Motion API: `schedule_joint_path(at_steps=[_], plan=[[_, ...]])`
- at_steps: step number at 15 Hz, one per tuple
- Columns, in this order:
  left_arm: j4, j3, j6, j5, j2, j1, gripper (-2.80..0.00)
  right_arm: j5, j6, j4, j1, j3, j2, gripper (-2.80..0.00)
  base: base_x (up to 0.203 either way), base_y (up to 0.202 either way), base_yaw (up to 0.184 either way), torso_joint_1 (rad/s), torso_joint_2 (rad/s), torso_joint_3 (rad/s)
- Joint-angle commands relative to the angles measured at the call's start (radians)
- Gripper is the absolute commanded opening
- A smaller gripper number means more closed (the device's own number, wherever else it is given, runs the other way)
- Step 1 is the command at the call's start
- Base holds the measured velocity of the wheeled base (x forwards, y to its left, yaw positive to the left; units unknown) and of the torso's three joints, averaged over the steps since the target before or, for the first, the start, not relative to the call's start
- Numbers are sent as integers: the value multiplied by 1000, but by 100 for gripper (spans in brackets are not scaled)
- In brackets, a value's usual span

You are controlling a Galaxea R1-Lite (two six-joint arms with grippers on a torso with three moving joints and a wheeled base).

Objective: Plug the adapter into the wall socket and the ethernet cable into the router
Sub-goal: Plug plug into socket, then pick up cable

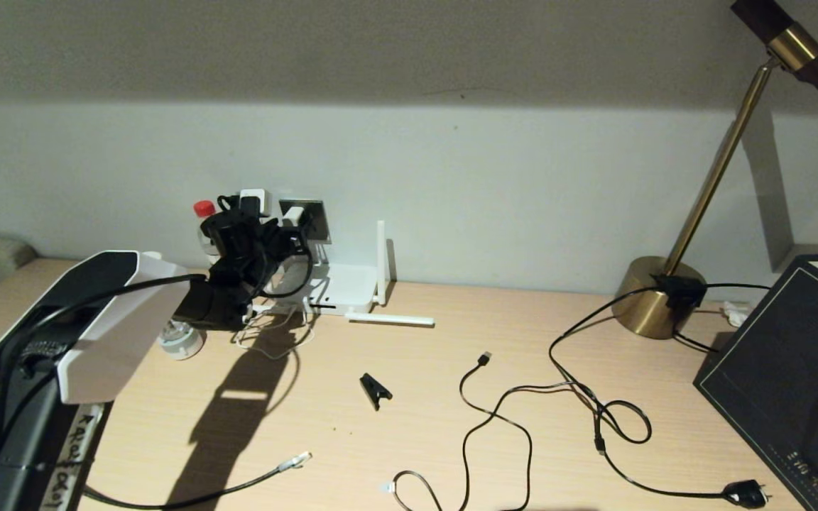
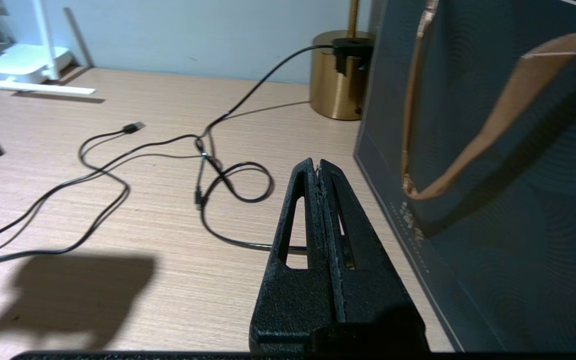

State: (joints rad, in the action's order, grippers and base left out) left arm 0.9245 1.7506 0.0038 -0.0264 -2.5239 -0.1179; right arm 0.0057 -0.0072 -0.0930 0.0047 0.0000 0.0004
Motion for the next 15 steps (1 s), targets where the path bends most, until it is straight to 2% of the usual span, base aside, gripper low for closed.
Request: schedule_joint_path(at_steps=[1, 4, 8, 11, 13, 15], plan=[[12, -52, 1, 4, 27, 0, 0, 0, 0, -1, 0, 35, 1, -280, 0, 0, 0, 0, 0, 0], [73, -167, 1, 8, 68, -2, 0, 0, 0, -1, 0, 35, 1, -280, 0, 0, 0, 0, 0, 0], [171, -415, 1, 33, 218, -3, 0, 0, 0, -1, 0, 35, 1, -280, 0, 0, 0, 0, 0, 0], [205, -579, 1, 73, 374, -6, 0, 0, 0, -1, 0, 35, 1, -280, 0, 0, 0, 0, 0, 0], [208, -638, 1, 95, 487, -16, 0, 0, 0, -1, 0, 35, 1, -280, 0, 0, 0, 0, 0, 0], [184, -684, 5, 155, 619, -34, 0, 0, 0, -1, 0, 35, 1, -280, 0, 0, 0, 0, 0, 0]])
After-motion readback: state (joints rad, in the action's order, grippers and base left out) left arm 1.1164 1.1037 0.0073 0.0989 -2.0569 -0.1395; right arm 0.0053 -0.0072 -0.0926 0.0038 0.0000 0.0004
